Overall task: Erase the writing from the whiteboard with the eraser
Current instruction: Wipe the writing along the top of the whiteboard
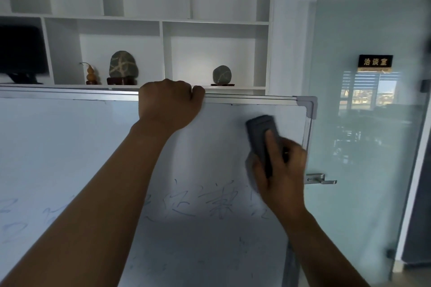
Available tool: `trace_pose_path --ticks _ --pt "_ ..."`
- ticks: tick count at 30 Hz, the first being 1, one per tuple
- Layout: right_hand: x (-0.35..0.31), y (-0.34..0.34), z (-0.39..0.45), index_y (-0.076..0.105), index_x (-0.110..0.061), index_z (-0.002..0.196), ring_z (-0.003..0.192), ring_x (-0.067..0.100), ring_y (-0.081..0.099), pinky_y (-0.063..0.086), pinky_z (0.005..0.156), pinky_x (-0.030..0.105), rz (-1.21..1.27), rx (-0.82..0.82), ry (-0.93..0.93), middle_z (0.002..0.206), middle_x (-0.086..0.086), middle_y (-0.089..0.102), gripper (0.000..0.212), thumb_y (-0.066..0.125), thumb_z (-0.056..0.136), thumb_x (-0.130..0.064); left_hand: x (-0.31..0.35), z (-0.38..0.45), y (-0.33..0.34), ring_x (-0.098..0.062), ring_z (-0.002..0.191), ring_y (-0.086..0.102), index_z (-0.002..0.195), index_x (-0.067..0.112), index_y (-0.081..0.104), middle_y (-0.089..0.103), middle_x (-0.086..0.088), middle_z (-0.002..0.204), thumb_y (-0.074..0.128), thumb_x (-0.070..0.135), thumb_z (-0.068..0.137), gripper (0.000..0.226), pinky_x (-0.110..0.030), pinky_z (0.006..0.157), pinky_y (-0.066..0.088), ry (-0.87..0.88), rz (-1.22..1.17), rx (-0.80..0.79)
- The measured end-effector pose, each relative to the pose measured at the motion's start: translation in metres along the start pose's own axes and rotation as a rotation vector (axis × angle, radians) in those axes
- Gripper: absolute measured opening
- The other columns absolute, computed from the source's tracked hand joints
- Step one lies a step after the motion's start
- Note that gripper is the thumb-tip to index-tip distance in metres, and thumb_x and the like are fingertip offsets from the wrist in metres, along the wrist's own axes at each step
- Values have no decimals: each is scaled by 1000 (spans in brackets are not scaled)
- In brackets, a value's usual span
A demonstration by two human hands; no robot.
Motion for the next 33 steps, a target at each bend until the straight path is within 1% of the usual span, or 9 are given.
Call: trace_pose_path --ticks 2,6,10,14,17,22,27,30,33 --pt "11 -3 1 46 -6 140 104 33 43 31 92 22 -51 -21 -91 119 20 45 53 45 98 -38 1 0 0 -26 54 52 57 9 57 52 -7 53 30 38 96 56 -22 56 31 -1 -4 8" --pt "39 -15 6 42 -10 144 105 37 44 45 88 43 82 160 364 117 23 45 60 53 91 -36 2 0 0 -28 54 54 55 9 56 53 -8 53 30 38 96 57 -24 58 35 -6 -31 2" --pt "9 -4 2 44 -11 140 102 33 44 40 83 33 -92 0 -30 118 19 47 54 53 92 -34 -1 -1 0 -28 54 54 55 9 55 53 -8 52 30 37 96 56 -24 58 37 -11 -53 -6" --pt "45 -17 15 46 -3 138 107 37 45 42 89 39 39 199 379 116 24 47 58 57 88 -32 3 0 1 -27 53 52 55 9 54 51 -7 52 30 37 96 56 -23 56 33 -8 -25 -10" --pt "32 -10 21 47 2 134 102 37 43 29 86 25 69 276 462 111 25 45 57 61 86 -24 1 1 3 -26 51 48 55 9 53 50 -7 52 30 37 96 55 -22 53 26 -5 3 -21" --pt "-22 31 20 43 -3 132 95 29 40 42 77 37 42 205 247 103 23 50 53 58 85 -22 3 6 8 -25 54 42 65 8 52 43 -4 55 22 29 95 48 -24 55 25 60 92 -69" --pt "-95 72 2 41 -9 132 92 33 46 45 76 36 36 79 -32 105 22 54 49 55 88 -25 0 1 -3 -33 82 56 126 6 39 60 -14 93 37 11 94 33 -28 60 31 47 -110 -156" --pt "-129 93 -15 45 -13 130 90 34 54 47 76 36 5 -19 -135 105 24 61 45 55 89 -28 -8 5 -6 -34 105 54 134 16 39 58 -15 117 26 29 104 36 -39 88 42 -118 -365 -327" --pt "-165 108 -32 44 -17 132 101 31 50 50 82 35 20 -71 -261 117 20 52 39 41 96 -31 -12 8 -6 -32 115 49 131 21 48 54 -11 130 11 43 103 51 -41 106 34 -134 -410 -520"
Point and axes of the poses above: each hand's wrist, its own z-axis towards the middle knuckle, its own y-axis out of the palm, x = y × z, the point moved 6 cm from there along z, towards the middle knuckle
